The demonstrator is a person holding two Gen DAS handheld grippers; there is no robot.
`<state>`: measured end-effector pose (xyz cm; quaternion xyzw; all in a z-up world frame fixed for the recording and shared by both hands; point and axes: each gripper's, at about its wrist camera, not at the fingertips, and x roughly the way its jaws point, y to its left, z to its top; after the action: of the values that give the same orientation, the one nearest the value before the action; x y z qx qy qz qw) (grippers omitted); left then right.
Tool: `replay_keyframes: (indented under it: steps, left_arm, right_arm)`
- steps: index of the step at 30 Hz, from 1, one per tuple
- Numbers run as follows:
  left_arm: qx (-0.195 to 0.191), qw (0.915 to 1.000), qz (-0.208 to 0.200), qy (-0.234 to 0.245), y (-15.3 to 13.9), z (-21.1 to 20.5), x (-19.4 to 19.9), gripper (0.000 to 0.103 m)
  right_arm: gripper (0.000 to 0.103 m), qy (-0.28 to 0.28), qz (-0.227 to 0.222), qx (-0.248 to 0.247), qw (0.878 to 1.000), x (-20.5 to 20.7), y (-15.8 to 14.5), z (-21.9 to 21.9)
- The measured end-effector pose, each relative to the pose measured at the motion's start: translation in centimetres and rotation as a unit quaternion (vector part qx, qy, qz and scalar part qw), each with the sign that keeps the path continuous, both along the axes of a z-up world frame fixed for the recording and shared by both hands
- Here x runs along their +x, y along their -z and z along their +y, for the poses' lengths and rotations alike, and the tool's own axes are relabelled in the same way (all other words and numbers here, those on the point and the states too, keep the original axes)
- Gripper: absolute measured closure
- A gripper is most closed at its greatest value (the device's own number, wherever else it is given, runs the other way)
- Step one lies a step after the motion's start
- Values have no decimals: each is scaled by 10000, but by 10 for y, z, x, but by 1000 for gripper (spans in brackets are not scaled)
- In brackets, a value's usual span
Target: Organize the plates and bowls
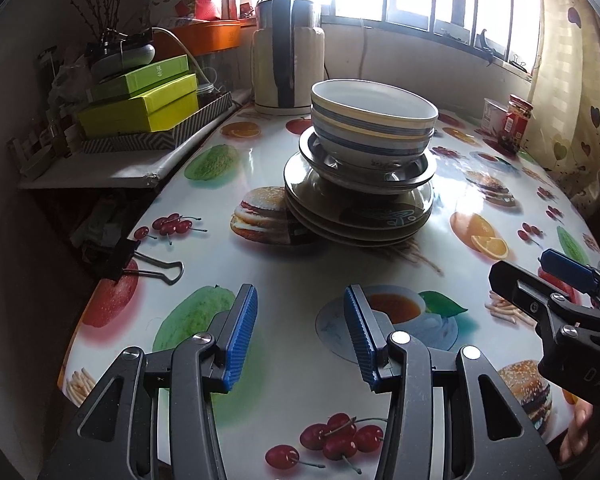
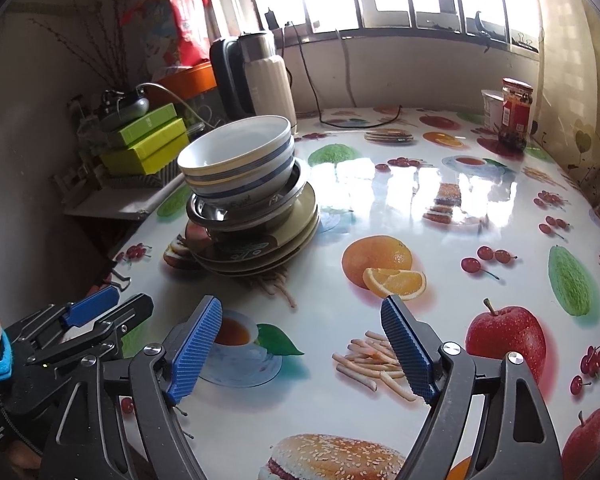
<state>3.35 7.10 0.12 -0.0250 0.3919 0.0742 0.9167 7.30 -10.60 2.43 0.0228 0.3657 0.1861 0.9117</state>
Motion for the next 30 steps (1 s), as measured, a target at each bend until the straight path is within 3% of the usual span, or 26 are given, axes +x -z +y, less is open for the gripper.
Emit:
replay_keyframes:
  steps: [14, 30]
  left_arm:
    - [-77, 9990, 451, 6, 31, -3, 4, 57]
    - [-61, 9993, 373, -22, 37, -4, 12, 54]
  right_arm:
    - [20, 321, 371, -630, 9968, 0, 34, 5]
    - [16, 428, 569, -1034, 9921, 10, 56, 11]
